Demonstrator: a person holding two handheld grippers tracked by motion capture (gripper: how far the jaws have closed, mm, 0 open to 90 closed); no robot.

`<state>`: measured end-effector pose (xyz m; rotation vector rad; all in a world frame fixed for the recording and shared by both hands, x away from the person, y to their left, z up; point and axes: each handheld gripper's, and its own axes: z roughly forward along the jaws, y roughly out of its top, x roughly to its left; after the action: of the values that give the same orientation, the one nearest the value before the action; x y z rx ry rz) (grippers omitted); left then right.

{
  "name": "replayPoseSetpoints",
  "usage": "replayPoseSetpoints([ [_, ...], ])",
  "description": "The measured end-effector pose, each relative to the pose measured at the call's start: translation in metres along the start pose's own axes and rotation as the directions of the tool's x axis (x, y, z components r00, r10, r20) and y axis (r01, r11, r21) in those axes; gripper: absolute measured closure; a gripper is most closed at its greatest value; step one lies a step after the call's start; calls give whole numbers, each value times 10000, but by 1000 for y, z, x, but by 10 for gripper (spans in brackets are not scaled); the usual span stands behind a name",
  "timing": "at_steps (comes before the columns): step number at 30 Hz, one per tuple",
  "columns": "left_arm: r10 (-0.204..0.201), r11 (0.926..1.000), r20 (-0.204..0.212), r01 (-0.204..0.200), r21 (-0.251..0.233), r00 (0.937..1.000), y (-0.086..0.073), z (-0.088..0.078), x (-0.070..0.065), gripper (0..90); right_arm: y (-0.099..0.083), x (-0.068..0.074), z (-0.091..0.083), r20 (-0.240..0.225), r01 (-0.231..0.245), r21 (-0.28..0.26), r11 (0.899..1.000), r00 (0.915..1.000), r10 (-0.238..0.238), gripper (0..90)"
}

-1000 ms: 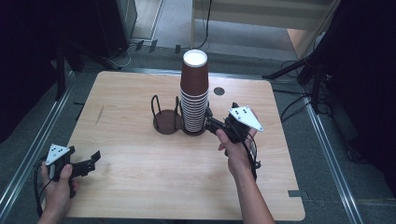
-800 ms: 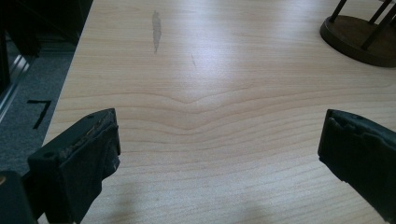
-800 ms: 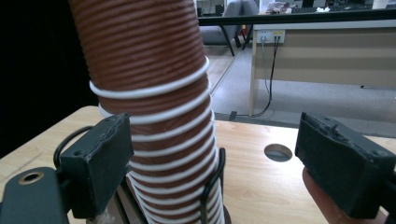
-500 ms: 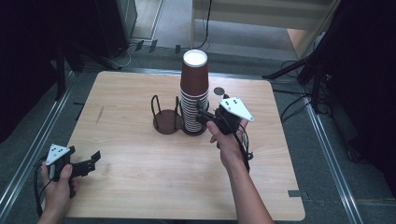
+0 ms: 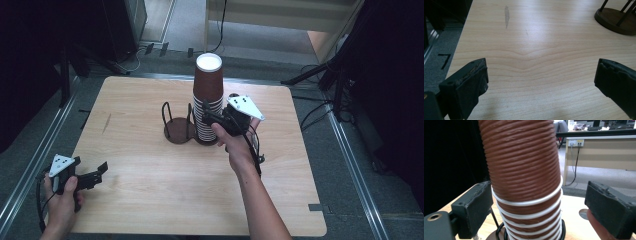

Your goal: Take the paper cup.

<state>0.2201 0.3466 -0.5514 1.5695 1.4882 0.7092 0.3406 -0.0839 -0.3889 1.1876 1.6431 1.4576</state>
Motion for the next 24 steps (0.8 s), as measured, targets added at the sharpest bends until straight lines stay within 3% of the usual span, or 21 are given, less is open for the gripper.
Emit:
replayPoseSetpoints([
  [12,5,10000,2,-5,-36,10000,0,0,-1,0,7,11,14,-99,76,36,10000,9999,-76,78],
  [24,48,10000,24,-48,-10,10000,0,0,0,0,12,17,28,165,17,-8,10000,9999,-17,62],
])
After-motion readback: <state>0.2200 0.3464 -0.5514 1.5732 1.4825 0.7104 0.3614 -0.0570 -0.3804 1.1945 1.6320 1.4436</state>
